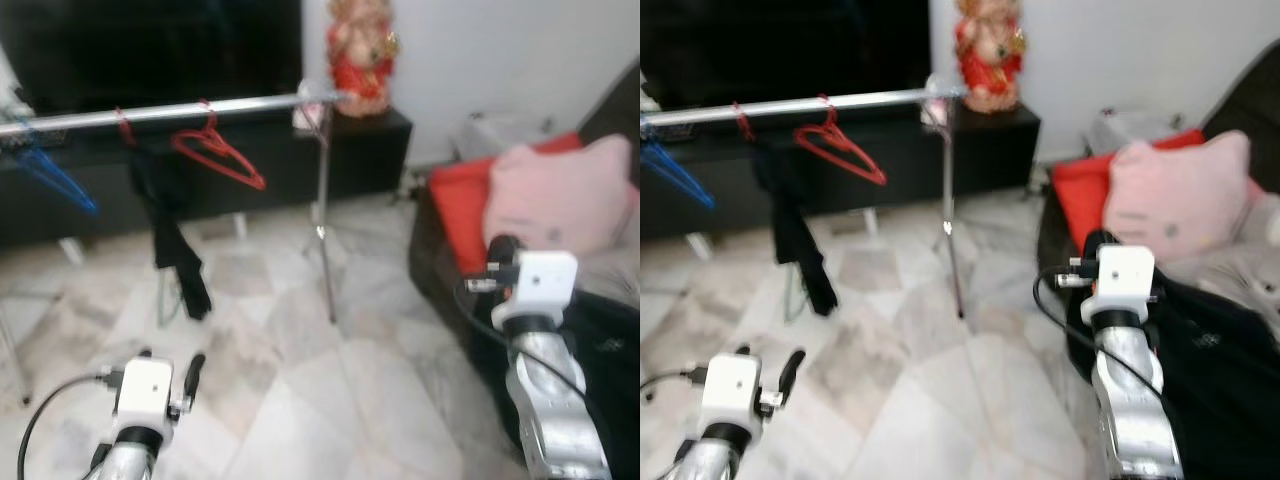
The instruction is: Hang hanger
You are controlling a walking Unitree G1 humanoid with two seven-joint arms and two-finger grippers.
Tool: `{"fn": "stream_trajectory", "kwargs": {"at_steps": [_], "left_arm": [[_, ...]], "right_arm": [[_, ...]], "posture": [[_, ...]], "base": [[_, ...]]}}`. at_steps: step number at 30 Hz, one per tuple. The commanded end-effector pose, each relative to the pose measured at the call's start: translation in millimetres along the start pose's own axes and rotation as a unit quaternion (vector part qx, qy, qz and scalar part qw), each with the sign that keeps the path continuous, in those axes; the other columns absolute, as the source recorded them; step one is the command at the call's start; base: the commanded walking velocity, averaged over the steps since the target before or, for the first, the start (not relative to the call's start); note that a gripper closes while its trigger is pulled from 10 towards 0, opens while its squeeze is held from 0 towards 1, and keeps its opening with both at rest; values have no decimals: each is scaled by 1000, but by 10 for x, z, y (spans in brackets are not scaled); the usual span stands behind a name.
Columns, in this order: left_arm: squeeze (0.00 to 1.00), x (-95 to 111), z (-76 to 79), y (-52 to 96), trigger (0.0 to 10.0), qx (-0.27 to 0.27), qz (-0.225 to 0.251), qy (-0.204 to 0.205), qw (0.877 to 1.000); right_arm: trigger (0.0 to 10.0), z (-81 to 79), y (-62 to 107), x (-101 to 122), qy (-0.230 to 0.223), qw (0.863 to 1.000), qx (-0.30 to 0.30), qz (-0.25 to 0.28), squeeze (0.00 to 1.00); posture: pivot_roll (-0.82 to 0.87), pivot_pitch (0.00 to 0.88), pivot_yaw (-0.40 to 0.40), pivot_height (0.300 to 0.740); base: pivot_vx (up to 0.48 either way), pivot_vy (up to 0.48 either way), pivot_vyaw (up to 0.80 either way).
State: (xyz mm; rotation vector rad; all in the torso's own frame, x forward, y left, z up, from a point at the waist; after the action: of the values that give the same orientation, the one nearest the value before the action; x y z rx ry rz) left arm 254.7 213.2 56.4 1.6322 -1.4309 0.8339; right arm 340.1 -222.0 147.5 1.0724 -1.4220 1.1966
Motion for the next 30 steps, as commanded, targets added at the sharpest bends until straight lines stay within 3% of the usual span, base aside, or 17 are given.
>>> {"fn": "stream_trajectory", "kwargs": {"at_steps": [1,4,7,12,13,20,23,28,30], "left_arm": [[0,26,24,4,10000,0,4,-1,1000],[0,29,20,4,10000,0,5,-1,1000],[0,26,17,1,10000,0,5,-1,1000],[0,28,20,4,10000,0,5,0,1000],[0,25,23,4,10000,-1,3,0,1000],[0,-70,63,-71,10000,-9,-32,2,999],[0,-134,73,-184,10000,-13,-56,-3,998],[0,-240,202,-597,10000,-40,-88,25,995],[0,-299,229,-662,10000,-47,-106,20,993]], "right_arm": [[10000,118,-5,121,9,999,-25,23,0],[10000,581,17,167,-17,988,-149,32,0],[10000,715,8,172,-48,983,-173,31,0],[10000,603,-48,113,-58,989,-133,12,0],[10000,513,-70,-22,-54,992,-113,-21,0],[10000,524,-134,-351,-36,988,-123,-89,0],[10000,503,-198,-435,-31,987,-112,-107,0],[10000,527,-379,-767,-46,976,-108,-182,0],[10000,514,-387,-833,-47,974,-104,-197,0]], "posture": [[-99,0,-12,740],[-97,0,-10,740],[-99,0,-8,740],[-99,0,-8,740],[-99,0,-8,740],[-99,0,-15,740],[-103,0,-17,740],[-104,0,-25,740],[-105,0,-28,740]], "base": [[0,0,575],[0,0,283],[0,0,0],[0,0,0],[0,0,0],[0,0,0],[0,0,0],[0,0,0],[0,0,0]]}}
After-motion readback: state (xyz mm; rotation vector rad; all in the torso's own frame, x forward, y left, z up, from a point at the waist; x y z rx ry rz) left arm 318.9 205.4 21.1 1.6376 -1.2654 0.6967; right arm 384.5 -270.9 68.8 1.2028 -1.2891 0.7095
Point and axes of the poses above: a point about 5 cm out from each wrist's last joint towards the gripper, its own y axis pointing back from the gripper into the wrist, its own x axis along the axis of the wrist's last joint, z = x × y, the point moved 6 cm from there along -y, pointing out of the wrist towards the gripper, and after that the axes turned 14 degrees about -y, right-handed, at the moved point
